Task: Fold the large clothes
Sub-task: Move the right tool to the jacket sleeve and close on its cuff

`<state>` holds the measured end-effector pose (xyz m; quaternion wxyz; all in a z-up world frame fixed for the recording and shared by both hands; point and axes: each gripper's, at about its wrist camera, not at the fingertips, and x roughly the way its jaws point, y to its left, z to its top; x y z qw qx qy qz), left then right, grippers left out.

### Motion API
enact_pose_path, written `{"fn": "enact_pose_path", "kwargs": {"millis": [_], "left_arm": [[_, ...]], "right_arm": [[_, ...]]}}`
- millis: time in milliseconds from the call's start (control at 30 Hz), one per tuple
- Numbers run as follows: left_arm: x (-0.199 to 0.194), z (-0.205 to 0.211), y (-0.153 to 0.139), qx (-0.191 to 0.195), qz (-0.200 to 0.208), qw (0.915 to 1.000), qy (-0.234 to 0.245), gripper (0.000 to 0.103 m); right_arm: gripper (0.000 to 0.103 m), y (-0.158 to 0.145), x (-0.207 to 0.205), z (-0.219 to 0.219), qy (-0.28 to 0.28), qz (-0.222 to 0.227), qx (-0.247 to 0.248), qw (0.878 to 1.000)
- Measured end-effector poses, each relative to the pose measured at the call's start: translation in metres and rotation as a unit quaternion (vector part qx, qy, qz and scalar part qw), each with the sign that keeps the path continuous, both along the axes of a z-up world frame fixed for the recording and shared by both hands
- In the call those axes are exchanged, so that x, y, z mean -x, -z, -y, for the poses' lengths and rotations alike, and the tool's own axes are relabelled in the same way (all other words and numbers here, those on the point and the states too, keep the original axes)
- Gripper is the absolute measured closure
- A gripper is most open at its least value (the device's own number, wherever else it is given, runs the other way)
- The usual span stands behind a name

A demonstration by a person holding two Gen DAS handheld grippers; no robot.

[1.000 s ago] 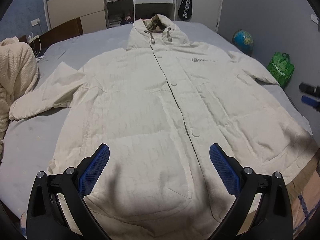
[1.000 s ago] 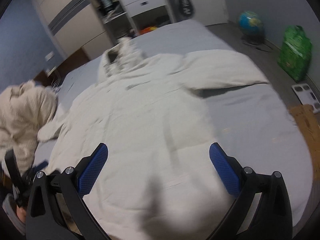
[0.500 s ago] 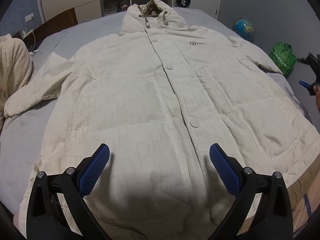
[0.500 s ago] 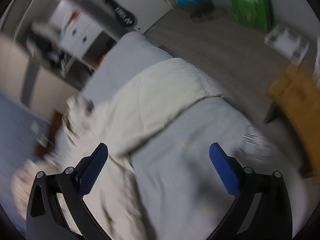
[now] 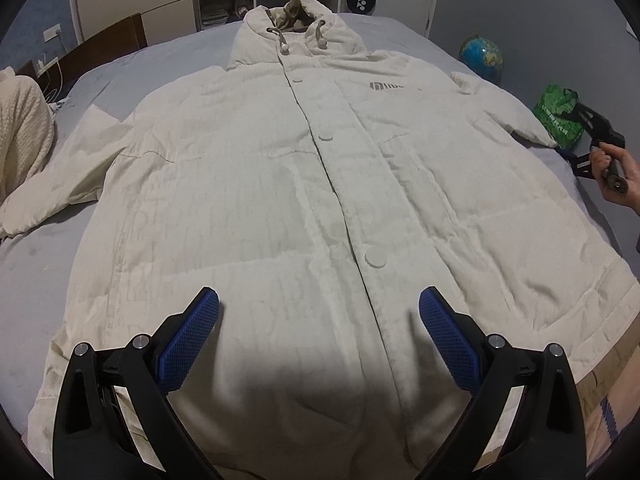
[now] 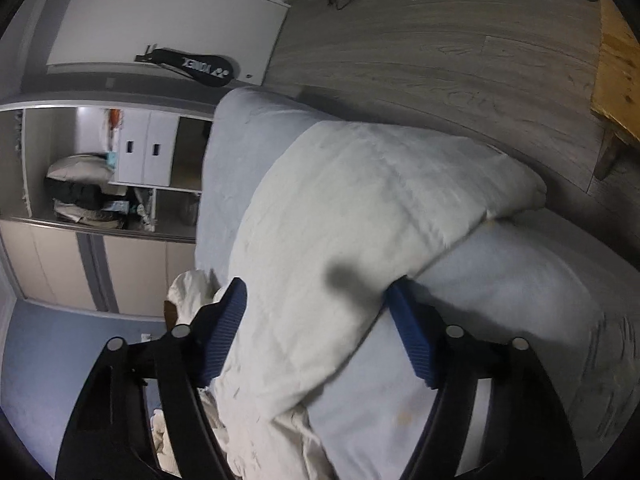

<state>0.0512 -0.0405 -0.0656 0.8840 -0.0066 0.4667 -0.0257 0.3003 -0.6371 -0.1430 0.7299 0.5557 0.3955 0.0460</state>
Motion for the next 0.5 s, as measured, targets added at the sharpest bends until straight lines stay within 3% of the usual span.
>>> {"fn": "enact_pose_path", "kwargs": {"millis": [67,200,233,367,500], "left_arm": [[-0.002,-0.001,0.001,0.004,0.000,1.0000,-0.003,0.006],[-0.004,-0.002,0.000,0.014,0.004,0.9999,-0.005,0.006],[-0.005,-0.003,-0.001,0.018,0.005,0.9998,-0.005,0.006],[-0.005,-0.005,-0.002,0.029,0.008,0.9995,-0.006,0.006],[-0.005,-0.009,-0.004,0.041,0.013,0.9990,-0.009,0.006]], "right_arm": [[0.045,0.002,-0.006,0.000,0.006,-0.009,0.012,1.000],[0.083,0.007,-0.007,0.001,0.027,-0.025,0.041,0.998],[0.088,0.010,-0.005,0.001,0.035,-0.024,0.042,0.998],[0.094,0.009,0.002,-0.002,0.054,-0.008,0.046,0.997],[0.097,-0.014,0.009,-0.009,0.062,0.026,0.054,0.996]]}}
